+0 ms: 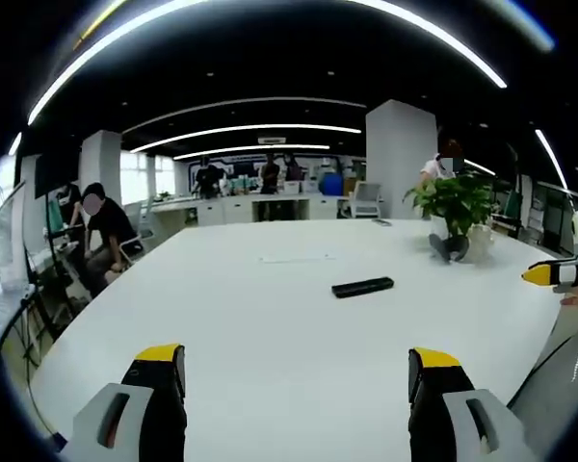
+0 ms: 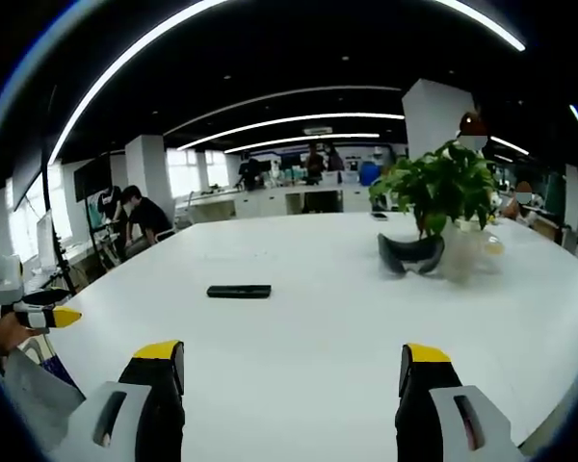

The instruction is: Press the specified remote control buttons in sequence, fully releasing each button before pressing the next.

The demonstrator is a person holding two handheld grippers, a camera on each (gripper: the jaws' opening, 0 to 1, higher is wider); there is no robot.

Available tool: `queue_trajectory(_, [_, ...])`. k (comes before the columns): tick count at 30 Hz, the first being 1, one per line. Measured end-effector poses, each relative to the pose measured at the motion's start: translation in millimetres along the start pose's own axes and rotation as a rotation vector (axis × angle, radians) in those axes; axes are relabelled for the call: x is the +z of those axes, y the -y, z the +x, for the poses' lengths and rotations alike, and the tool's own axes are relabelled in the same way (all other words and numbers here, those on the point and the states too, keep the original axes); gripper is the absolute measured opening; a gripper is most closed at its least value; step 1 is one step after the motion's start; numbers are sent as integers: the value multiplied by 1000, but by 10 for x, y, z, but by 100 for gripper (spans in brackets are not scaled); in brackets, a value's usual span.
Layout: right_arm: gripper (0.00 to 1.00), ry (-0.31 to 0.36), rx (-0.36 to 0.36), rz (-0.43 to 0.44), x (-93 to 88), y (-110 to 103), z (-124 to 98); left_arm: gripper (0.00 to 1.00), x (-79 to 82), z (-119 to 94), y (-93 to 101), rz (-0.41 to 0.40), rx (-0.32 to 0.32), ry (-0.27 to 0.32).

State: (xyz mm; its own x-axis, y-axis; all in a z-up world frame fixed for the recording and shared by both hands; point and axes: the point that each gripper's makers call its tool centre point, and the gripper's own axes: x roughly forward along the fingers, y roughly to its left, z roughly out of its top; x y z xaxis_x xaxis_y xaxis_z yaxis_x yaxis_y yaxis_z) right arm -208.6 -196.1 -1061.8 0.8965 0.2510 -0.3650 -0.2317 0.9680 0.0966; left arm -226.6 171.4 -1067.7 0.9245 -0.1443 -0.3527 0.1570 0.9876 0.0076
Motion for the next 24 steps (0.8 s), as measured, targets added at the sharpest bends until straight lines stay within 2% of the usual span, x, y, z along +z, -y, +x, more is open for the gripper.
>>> queue_trajectory(24, [90,-24,3,-10,-40,-9,8,100,16,-5,11,-7,-2,4])
